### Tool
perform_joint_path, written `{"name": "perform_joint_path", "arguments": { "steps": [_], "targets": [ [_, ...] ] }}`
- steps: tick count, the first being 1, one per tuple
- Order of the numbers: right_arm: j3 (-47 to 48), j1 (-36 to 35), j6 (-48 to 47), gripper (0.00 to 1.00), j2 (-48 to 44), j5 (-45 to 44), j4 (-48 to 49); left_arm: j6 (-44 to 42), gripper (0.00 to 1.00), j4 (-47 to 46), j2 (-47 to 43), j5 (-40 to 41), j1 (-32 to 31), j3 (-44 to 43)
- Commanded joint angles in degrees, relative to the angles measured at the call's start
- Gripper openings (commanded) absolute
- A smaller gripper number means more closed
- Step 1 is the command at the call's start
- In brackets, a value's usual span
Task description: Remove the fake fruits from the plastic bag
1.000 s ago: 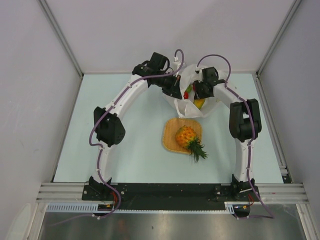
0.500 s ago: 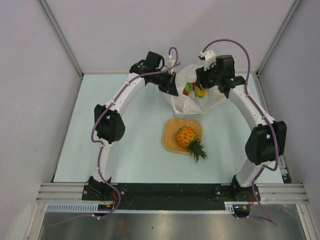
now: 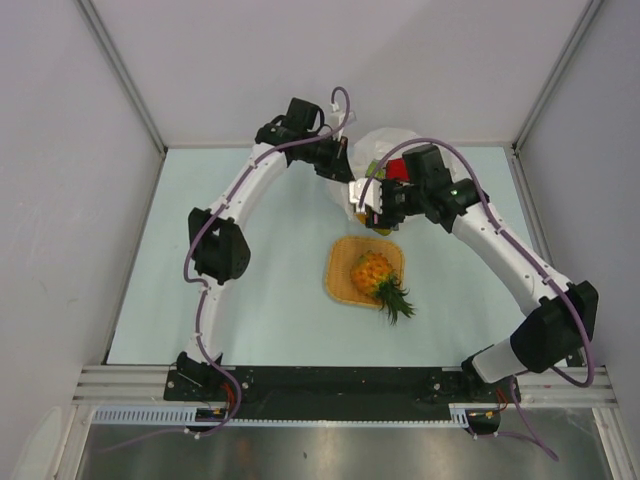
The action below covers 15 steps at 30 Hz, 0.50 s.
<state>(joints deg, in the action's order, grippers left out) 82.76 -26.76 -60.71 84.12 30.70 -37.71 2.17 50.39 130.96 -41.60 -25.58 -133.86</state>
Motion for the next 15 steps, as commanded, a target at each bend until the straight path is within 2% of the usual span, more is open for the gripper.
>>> {"name": "perform_joint_path", "arguments": {
  "steps": [1, 5, 8, 15],
  "targets": [
    [-0.7, -0.7, -20.1, 0.22, 2.9, 0.5, -5.0, 0.2, 0.00, -2.5, -1.1, -0.2, -0.1, -5.1],
    [-0.8, 0.7, -23.7, 0.22, 5.4, 0.8, -9.3, -1.2, 0.00, -1.7, -2.0, 1.3, -0.1, -5.8],
    [-2.2, 1.6, -22.3, 0.22, 7.4, 1.4, -10.4, -1.3, 0.00, -1.3, -2.9, 1.4, -0.1, -3.9],
    [-3.7, 2.4, -17.6, 0.21, 13.1, 0.3, -6.9, -0.8, 0.00, -1.3, -4.2, 1.7, -0.6, -2.5]
  ]
}}
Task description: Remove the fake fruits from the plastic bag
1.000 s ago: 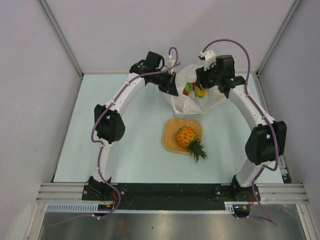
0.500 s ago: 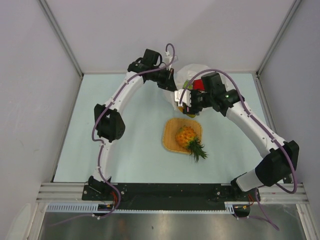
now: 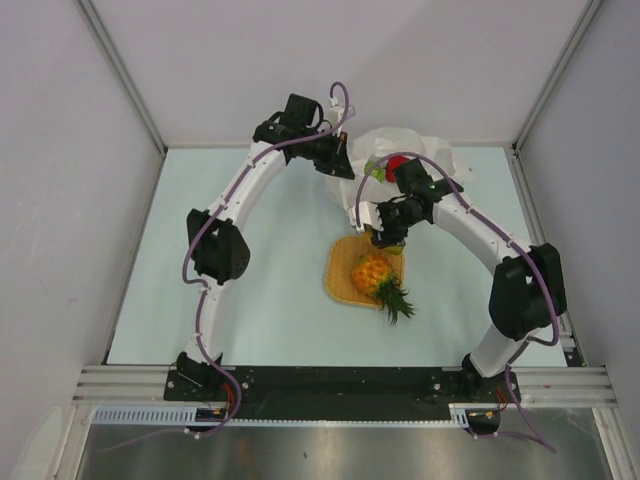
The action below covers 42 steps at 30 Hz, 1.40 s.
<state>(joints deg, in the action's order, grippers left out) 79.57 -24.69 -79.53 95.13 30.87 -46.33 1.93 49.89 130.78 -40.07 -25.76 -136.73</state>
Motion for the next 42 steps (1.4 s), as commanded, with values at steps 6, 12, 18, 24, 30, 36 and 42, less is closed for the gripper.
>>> {"name": "perform_joint_path", "arguments": {
  "steps": [6, 12, 18, 24, 30, 36, 42],
  "targets": [
    [-0.6, 0.4, 4.4, 0.21, 5.1, -0.6, 1.0, -0.7, 0.00, -0.3, -4.4, 0.4, -0.5, 1.1],
    [-1.3, 1.1, 5.3, 0.25, 7.0, -1.8, 0.2, -0.8, 0.00, -0.4, -4.0, 0.5, -0.6, 1.4],
    [-1.3, 1.0, 7.3, 0.31, 8.4, -2.6, 0.7, -0.7, 0.00, -0.4, -3.8, 0.5, -0.9, 1.4],
    [-1.4, 0.9, 9.4, 0.58, 8.7, -2.2, 1.2, -0.7, 0.00, -0.3, -3.8, 0.4, -0.9, 1.6],
    [-1.5, 1.2, 9.4, 0.73, 7.2, -4.6, 1.2, -0.6, 0.00, -0.5, -3.8, 0.8, -0.8, 1.6],
    [-1.5, 1.8, 10.2, 0.82, 2.0, -5.0, 0.6, 0.0, 0.00, -0.8, -3.3, -0.1, -0.9, 1.1],
    [-1.5, 4.8, 15.9, 0.80, -5.1, -3.1, 4.9, 0.2, 0.00, -0.7, -4.0, -0.8, -0.9, 1.6]
  ]
}}
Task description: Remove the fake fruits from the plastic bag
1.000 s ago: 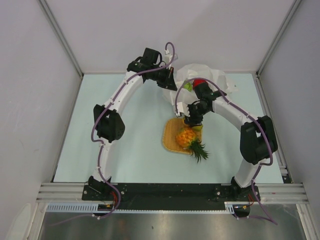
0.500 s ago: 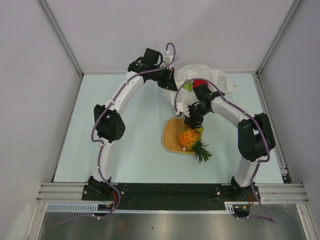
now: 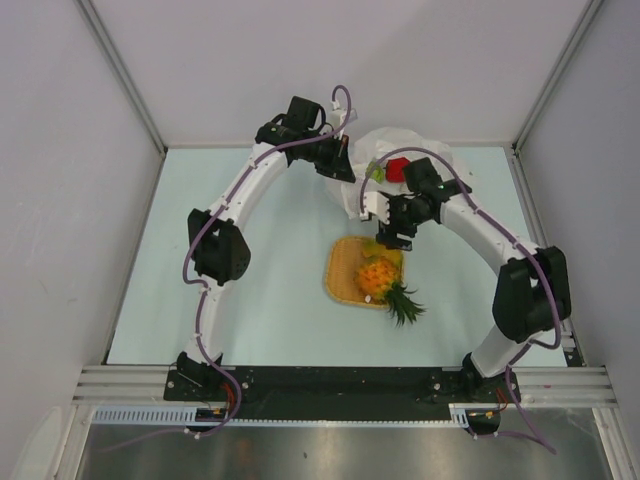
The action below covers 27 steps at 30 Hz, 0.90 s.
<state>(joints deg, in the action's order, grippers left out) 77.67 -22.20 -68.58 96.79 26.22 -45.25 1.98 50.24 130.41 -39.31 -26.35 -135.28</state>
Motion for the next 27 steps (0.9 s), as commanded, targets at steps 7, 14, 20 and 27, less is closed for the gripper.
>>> {"name": "perform_joint_path", "arguments": {
  "steps": [7, 14, 20, 27],
  "targets": [
    [0.6, 7.6, 25.9, 0.60, -7.6, 0.2, 26.3, 0.0, 0.00, -0.9, -5.1, -2.4, -0.3, 0.8],
    [3.8, 7.7, 35.2, 0.43, 2.7, -4.8, 37.1, -3.5, 0.00, 1.6, -7.7, -2.2, -0.3, 3.5],
    [11.5, 6.5, 43.9, 0.39, 17.0, -17.7, 40.9, -5.4, 0.00, 3.5, -11.8, -2.0, -0.2, 7.2],
    [18.3, 5.4, 44.8, 0.80, 25.5, -33.9, 50.4, -7.4, 0.00, 5.1, -13.0, -1.2, -0.2, 10.1]
  ]
}}
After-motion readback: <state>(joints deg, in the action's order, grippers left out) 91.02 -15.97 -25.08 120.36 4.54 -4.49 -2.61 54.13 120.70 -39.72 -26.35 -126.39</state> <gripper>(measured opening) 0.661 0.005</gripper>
